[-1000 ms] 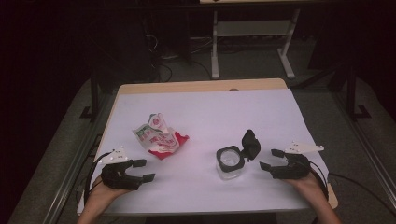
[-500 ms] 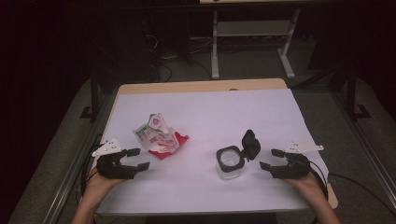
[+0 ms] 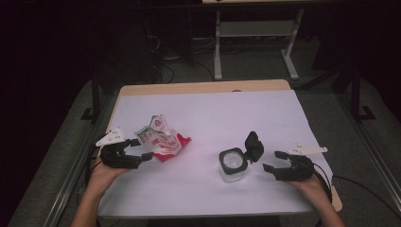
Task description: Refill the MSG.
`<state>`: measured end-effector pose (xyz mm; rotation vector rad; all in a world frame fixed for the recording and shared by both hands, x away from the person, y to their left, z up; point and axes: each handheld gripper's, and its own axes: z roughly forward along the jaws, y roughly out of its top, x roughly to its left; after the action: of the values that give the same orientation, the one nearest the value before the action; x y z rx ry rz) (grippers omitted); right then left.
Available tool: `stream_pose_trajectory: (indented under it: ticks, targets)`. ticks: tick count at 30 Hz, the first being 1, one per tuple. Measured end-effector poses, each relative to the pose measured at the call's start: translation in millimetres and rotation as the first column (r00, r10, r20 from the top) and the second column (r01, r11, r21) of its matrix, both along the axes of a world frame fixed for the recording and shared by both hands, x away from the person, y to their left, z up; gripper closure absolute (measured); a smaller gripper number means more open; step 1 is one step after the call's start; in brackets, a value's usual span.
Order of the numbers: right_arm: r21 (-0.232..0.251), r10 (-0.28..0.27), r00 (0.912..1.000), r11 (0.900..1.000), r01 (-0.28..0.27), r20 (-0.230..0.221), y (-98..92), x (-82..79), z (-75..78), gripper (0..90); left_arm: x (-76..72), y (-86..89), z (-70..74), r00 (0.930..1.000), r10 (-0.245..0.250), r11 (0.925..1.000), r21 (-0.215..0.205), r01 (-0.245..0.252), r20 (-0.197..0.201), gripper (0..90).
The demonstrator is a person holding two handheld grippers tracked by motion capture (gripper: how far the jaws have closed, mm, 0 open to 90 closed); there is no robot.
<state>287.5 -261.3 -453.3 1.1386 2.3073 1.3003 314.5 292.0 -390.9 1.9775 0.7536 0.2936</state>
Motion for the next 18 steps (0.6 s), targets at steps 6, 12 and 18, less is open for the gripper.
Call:
stream_pose_trajectory:
  ticks: [6, 12, 18]
  targets:
    - [0.001, 0.000, 1.0000, 1.000, 0.000, 0.001, -0.9, 0.2, -0.2, 23.5, 11.6, -8.9, -10.4, 0.9999, -0.011, 0.9998, 0.014, 0.011, -0.002, 27.0]
    - [-0.001, 0.000, 1.0000, 1.000, 0.000, -0.002, -0.2, 0.1, -0.2, 23.5, 17.3, -15.0, -13.4, 0.9995, -0.016, 0.9998, 0.015, 0.016, 0.026, 31.6]
    - [-0.002, 0.001, 1.0000, 1.000, -0.001, -0.001, -0.1, 0.5, -0.5, 23.5, 20.1, -17.7, -17.5, 0.9995, -0.009, 0.9999, 0.006, 0.009, 0.032, 40.0]
